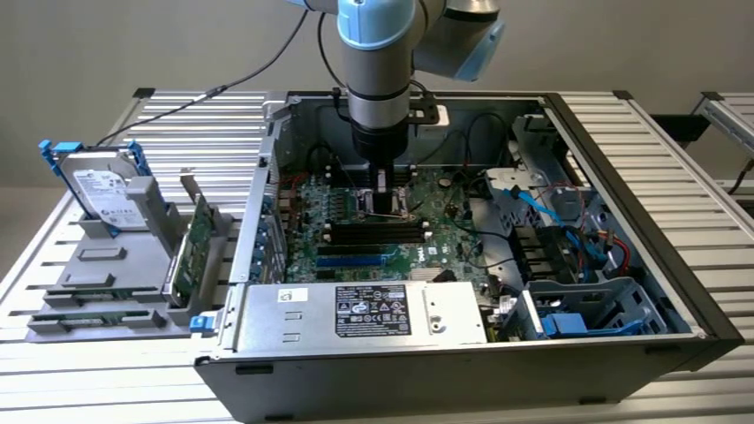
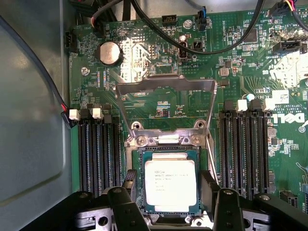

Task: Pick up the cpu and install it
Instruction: 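Place the cpu into insertion slot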

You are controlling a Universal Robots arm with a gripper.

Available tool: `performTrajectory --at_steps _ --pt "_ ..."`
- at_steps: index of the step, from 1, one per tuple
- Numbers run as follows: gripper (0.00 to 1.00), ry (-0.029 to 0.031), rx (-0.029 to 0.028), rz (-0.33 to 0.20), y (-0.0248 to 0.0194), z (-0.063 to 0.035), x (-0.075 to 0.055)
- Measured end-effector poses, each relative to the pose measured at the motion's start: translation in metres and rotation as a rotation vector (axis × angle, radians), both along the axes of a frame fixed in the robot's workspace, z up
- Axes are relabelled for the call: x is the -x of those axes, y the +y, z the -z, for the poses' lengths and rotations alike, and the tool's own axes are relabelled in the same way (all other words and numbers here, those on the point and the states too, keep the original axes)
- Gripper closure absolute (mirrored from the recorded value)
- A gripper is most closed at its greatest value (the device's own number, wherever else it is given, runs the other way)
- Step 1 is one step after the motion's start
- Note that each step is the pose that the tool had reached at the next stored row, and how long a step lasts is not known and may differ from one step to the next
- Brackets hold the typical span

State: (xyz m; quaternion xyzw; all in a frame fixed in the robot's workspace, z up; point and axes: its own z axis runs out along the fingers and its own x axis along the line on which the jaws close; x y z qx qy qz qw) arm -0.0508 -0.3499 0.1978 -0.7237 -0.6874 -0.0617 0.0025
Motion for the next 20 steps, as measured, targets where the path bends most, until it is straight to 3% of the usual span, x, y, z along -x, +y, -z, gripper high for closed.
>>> performTrajectory --at_steps 20 --pt "0.37 0.0 0.0001 0.001 0.0 -0.0043 0.0"
